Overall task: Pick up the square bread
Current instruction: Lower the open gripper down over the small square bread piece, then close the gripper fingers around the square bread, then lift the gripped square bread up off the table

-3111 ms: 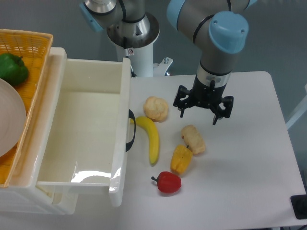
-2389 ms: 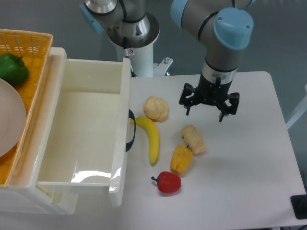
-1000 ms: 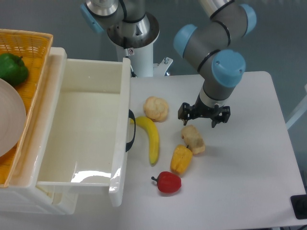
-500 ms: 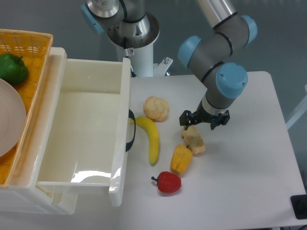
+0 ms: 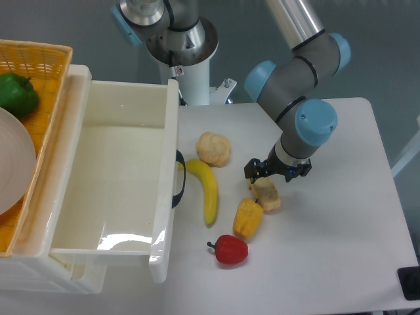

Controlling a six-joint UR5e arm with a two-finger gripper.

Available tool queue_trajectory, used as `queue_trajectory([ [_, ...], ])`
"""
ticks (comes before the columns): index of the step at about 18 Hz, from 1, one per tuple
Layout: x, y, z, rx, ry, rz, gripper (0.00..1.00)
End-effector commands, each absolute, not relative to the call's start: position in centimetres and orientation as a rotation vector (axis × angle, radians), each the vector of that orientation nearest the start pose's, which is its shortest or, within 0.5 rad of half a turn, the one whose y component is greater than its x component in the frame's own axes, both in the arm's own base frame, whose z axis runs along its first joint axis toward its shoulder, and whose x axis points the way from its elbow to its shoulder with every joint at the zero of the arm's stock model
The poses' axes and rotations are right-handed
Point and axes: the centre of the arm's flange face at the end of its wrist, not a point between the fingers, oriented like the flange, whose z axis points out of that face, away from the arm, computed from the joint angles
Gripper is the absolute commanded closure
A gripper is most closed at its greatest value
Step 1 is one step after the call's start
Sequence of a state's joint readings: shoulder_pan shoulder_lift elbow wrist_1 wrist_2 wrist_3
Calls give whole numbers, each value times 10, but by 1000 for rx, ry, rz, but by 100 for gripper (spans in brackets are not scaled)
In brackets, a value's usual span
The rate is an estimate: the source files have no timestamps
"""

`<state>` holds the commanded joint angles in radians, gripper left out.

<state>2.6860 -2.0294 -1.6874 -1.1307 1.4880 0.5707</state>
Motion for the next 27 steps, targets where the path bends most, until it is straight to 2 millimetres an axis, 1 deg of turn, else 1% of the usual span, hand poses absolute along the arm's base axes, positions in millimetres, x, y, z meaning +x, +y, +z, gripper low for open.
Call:
queue_trajectory([
  [2, -476, 399, 211, -3050, -843, -249, 0],
  [6, -476, 401, 203, -3050, -841, -247, 0],
  [10, -474, 408, 195, -3057, -822, -236, 0],
  [14, -474, 408, 196, -3055, -821, -232, 0],
  [15, -475, 408, 196, -3053, -820, -224, 4],
  [16, -475, 408, 196, -3053, -820, -223, 12],
  [17, -475, 408, 197, -3052, -820, -222, 23],
  [20, -475, 407, 199, -3049, -819, -219, 64],
  [22, -475, 408, 199, -3048, -821, -221, 79],
  [24, -476, 408, 200, -3046, -820, -217, 83],
  [25, -476, 407, 201, -3043, -822, -217, 83],
  [27, -479, 408, 207, -3039, -812, -201, 85],
])
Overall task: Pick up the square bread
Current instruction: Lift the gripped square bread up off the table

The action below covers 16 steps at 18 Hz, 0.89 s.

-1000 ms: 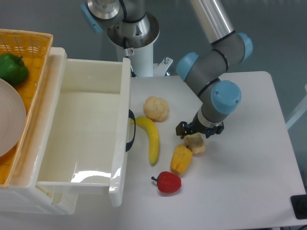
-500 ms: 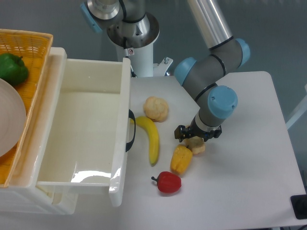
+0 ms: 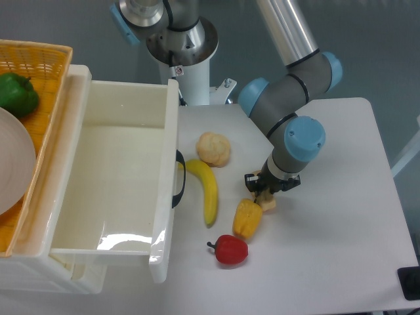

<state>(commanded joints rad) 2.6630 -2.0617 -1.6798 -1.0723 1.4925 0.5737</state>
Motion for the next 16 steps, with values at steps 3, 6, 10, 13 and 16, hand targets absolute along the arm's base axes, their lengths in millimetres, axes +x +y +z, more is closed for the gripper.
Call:
queue_trajectory([
  [3, -487, 412, 227, -3028, -762, -146, 86],
  [6, -494, 413, 260, -3017, -649, -76, 86],
  [10, -490, 408, 297, -3015, -459, 6, 86],
  [13, -495, 404, 317, -2999, -416, 48, 86],
  [16, -489, 401, 336, -3001, -327, 77, 86],
])
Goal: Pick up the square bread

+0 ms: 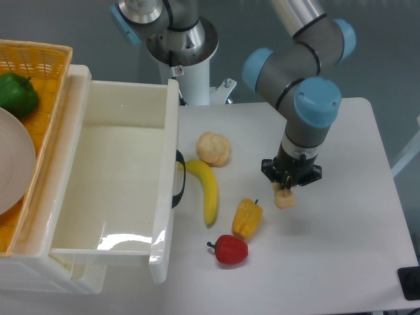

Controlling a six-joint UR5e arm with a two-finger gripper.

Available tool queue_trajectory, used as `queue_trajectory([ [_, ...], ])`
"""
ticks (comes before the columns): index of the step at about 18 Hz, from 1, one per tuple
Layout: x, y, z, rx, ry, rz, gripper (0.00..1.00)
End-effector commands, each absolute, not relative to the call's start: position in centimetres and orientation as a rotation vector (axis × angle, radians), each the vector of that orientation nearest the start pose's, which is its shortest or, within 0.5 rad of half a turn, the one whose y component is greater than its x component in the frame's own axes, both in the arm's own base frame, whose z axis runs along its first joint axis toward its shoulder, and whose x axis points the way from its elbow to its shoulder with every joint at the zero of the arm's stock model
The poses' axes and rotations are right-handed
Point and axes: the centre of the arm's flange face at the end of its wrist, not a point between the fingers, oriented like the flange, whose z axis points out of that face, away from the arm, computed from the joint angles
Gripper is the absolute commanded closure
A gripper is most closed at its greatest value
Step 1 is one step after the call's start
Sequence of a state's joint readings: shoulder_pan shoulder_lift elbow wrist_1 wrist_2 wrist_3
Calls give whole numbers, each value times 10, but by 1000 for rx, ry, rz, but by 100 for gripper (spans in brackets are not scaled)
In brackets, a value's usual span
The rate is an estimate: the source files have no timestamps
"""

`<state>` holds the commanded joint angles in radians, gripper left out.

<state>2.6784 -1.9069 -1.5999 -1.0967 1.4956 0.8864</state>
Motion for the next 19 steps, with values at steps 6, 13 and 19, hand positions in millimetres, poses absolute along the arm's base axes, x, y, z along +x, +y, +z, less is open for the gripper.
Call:
queue_trajectory([
  [6, -458, 413, 366, -2993, -134, 125, 86],
  [13, -428, 415, 385, -3021, -89, 82, 85],
  [19, -420, 405, 385, -3026, -78, 80, 85],
])
